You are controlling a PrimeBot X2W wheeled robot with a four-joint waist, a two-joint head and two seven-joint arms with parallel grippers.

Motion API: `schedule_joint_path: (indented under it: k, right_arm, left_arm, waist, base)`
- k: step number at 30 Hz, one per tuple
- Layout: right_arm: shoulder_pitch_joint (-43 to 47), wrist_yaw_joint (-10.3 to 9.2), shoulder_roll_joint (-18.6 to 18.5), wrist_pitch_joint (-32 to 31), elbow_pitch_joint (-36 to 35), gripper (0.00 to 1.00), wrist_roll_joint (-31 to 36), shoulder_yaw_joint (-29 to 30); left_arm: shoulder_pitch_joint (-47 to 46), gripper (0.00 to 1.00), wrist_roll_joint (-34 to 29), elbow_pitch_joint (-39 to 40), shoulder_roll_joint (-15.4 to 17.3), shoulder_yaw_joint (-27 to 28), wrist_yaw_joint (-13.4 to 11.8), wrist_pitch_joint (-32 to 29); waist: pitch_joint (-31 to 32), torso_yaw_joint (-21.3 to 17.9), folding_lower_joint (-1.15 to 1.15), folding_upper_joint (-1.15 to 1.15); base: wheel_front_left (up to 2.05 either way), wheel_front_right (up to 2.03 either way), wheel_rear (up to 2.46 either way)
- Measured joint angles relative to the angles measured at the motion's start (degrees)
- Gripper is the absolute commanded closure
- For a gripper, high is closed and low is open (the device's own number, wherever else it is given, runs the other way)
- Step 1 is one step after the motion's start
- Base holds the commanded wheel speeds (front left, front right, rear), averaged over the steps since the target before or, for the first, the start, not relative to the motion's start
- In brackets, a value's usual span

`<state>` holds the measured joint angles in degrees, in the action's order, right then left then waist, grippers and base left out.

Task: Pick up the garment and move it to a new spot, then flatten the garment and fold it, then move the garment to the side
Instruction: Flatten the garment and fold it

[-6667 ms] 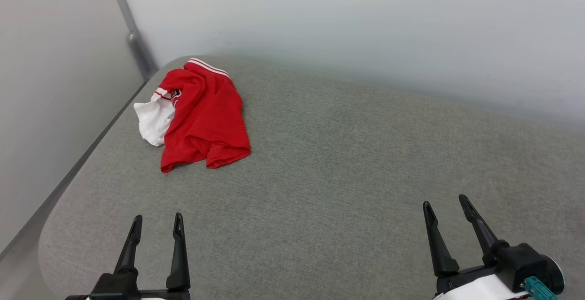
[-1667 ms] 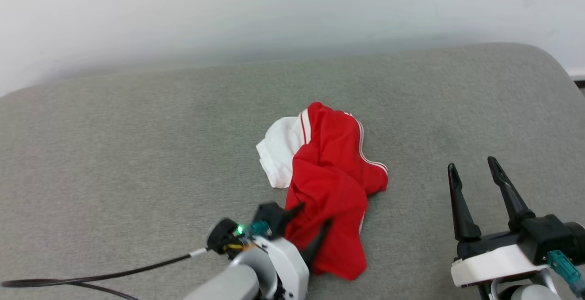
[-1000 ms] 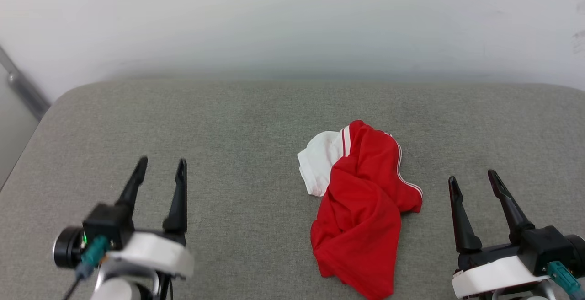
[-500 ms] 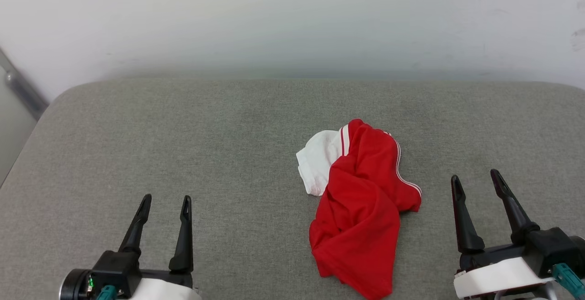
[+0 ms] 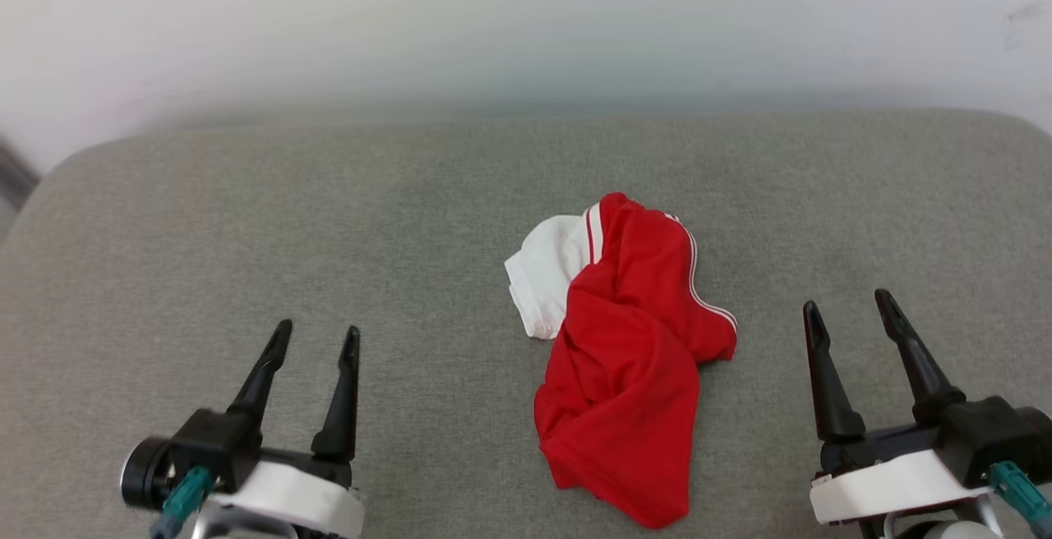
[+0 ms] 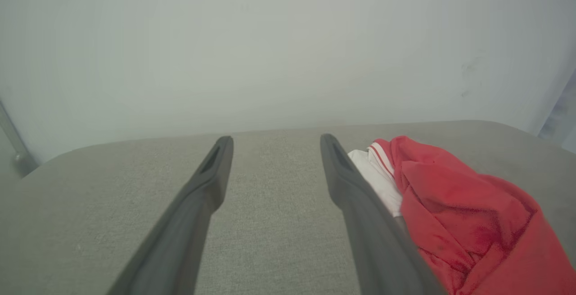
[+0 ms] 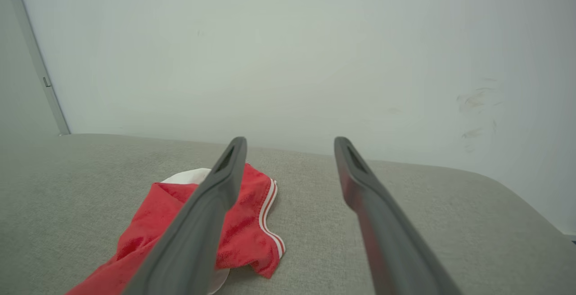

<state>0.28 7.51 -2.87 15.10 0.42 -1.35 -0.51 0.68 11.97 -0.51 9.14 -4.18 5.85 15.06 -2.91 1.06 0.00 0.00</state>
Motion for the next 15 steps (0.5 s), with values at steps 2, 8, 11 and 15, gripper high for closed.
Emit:
schedule_joint_path:
  k: [2,8,11,15]
  right_arm:
    - [-0.7,0.0,0.0,0.0,-0.4,0.0,0.3,-0.1]
    - [-2.8,0.0,0.0,0.0,-1.2,0.0,0.4,0.6]
    - [-4.1,0.0,0.0,0.0,-1.7,0.0,0.3,0.9]
    - [-6.0,0.0,0.0,0.0,-1.9,0.0,0.0,0.2]
  left_arm:
    - [-2.4,0.0,0.7,-2.0,1.9,-1.4,0.7,-1.4]
    - [-17.7,0.0,6.7,-4.2,8.2,-9.0,1.5,-17.7]
    - [-26.8,0.0,13.3,-4.9,10.8,-13.6,1.6,-27.3]
    - [-37.7,0.0,21.5,-7.8,14.0,-18.1,1.6,-39.9]
  waist:
    - [-1.1,-0.6,0.0,0.0]
    - [-5.9,-2.4,0.01,0.0]
    - [-8.5,-3.3,0.01,0.0]
    - [-11.9,-4.9,0.01,0.0]
  base:
    - [0.0,0.0,0.0]
    - [0.0,0.0,0.0]
    - [0.0,0.0,0.0]
    - [0.0,0.0,0.0]
